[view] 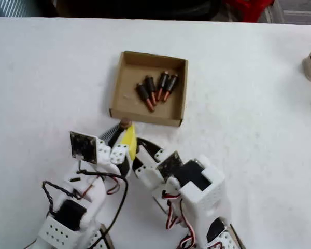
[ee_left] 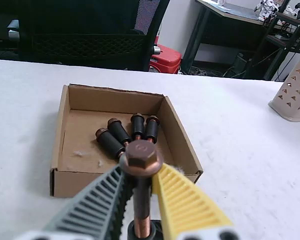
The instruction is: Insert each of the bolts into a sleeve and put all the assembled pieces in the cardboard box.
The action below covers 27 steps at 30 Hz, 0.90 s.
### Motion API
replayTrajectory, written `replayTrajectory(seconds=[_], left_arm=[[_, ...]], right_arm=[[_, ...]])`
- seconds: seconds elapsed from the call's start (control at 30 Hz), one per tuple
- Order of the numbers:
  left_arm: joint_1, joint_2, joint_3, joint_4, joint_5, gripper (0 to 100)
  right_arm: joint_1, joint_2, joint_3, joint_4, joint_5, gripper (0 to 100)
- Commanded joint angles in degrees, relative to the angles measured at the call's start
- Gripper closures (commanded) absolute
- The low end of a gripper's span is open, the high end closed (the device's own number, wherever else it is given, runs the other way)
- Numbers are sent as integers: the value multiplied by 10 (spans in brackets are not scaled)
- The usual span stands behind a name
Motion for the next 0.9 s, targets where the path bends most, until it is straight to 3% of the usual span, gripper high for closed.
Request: replayTrajectory(seconds=[0.0, 0.4, 0.73, 0.87], left_arm=[[18, -7, -4, 3, 11, 980], [30, 131, 0, -74, 9, 980], [32, 132, 0, 13, 11, 980], [75, 132, 0, 55, 11, 980]], right_arm=[[5, -18, 4, -11, 8, 983], [7, -18, 4, -12, 7, 983], [7, -18, 4, -12, 7, 983], [7, -18, 4, -12, 7, 983]])
